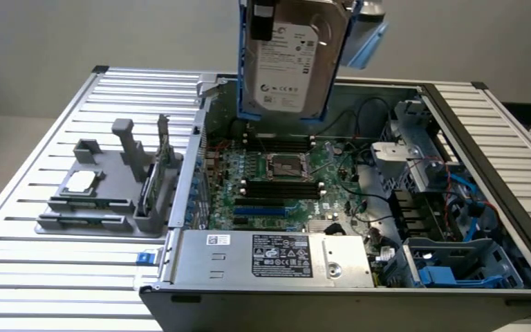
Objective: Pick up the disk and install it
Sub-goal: 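Pick up the disk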
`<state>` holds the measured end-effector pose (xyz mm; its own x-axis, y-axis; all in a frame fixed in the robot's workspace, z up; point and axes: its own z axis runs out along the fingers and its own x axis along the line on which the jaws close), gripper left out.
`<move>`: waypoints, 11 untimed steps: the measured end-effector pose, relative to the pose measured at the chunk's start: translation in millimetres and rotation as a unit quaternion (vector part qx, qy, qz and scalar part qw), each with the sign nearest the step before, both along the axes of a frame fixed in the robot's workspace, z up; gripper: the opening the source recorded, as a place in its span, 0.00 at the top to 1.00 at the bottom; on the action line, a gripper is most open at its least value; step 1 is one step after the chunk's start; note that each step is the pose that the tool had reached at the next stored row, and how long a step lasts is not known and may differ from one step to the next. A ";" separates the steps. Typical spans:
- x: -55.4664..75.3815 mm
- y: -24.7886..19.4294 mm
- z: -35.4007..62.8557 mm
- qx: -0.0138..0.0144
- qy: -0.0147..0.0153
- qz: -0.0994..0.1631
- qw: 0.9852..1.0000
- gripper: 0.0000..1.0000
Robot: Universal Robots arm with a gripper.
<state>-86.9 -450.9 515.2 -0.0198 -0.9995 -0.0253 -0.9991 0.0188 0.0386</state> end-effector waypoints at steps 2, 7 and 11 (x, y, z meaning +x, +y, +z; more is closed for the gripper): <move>6.7 -4.3 -0.1 0.000 0.000 0.000 1.000 0.67; 23.4 -14.9 0.0 0.000 0.001 0.000 1.000 0.67; 37.2 -23.7 0.0 0.000 0.002 0.000 1.000 0.67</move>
<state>-49.7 -474.6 515.2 -0.0200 -0.9995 -0.0252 -0.9989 0.0189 0.0429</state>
